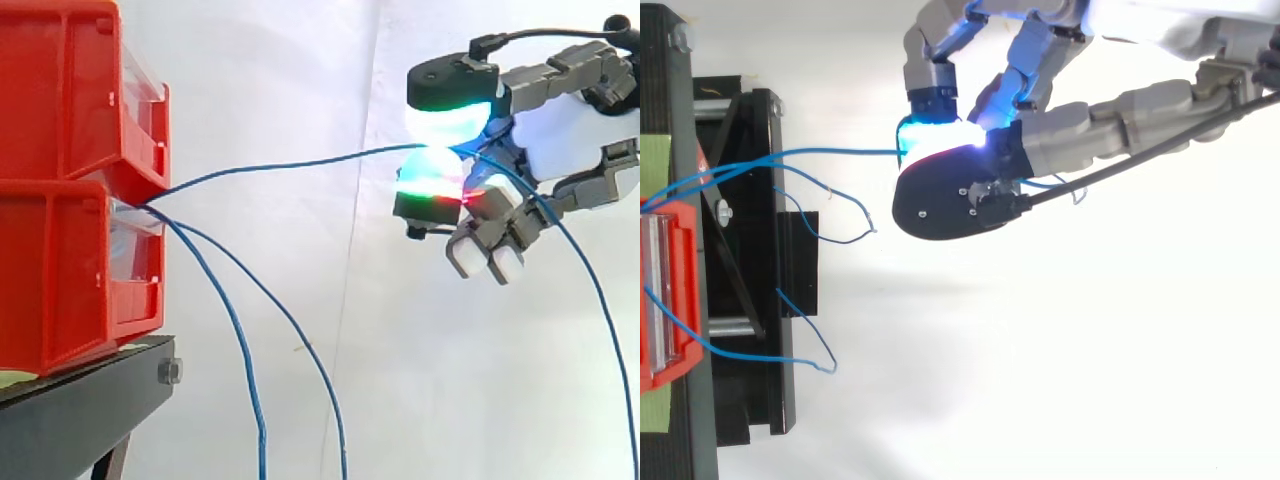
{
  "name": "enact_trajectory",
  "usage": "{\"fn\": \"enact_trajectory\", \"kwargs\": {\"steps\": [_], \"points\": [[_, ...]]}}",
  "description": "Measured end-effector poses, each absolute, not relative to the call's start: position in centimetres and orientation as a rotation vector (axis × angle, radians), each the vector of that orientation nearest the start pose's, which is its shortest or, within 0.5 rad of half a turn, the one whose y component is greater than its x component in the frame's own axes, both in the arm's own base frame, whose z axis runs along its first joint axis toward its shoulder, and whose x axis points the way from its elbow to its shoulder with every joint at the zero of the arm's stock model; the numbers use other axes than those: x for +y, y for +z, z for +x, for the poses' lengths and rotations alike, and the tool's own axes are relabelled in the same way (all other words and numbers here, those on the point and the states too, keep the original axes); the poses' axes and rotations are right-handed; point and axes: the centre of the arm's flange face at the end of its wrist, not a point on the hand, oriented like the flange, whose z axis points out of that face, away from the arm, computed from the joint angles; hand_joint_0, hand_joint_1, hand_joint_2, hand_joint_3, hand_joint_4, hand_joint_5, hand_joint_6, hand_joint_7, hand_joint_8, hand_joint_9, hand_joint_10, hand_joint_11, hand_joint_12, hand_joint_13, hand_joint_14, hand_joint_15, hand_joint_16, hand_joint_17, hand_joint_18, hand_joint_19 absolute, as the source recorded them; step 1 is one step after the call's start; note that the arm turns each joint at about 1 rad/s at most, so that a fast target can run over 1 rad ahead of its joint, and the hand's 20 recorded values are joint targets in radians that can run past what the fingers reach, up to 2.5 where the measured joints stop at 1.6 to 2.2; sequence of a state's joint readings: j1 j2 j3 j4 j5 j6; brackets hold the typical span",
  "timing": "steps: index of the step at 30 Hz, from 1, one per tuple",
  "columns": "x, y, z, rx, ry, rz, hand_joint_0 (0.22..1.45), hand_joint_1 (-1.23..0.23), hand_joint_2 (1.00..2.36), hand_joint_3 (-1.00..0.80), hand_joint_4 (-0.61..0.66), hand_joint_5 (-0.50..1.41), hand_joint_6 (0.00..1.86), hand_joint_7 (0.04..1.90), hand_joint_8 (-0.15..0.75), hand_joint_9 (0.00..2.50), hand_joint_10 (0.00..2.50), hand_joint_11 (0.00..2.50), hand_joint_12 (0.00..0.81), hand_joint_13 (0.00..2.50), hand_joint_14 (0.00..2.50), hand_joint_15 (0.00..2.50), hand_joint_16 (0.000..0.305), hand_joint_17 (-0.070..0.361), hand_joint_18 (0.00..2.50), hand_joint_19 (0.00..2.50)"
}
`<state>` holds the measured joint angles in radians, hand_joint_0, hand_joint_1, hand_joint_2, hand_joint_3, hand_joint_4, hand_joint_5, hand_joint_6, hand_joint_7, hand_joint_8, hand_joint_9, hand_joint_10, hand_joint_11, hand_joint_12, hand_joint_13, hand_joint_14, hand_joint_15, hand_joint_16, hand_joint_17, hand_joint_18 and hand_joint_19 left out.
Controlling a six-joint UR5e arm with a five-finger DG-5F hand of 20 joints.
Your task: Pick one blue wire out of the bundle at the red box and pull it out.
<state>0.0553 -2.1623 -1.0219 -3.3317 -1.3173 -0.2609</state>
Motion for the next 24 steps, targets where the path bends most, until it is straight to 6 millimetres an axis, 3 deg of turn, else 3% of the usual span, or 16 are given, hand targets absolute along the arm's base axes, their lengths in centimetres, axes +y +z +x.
{"fn": "enact_trajectory", "kwargs": {"steps": [12, 24], "points": [[-12.3, 39.2, 70.2, 1.431, 0.697, 1.240, 0.60, -0.72, 1.02, -0.05, 0.21, -0.11, 0.92, 1.06, 0.431, 1.19, 0.01, 0.77, 0.466, 0.93, 0.01, 0.44, 0.058, 0.131, 0.92, 0.55], [-12.8, 38.9, 69.1, 1.522, 0.597, 1.234, 0.61, -0.73, 1.02, -0.05, 0.21, -0.12, 0.92, 1.05, 0.429, 1.18, 0.01, 0.78, 0.466, 0.91, 0.01, 0.42, 0.058, 0.131, 0.90, 0.55]]}}
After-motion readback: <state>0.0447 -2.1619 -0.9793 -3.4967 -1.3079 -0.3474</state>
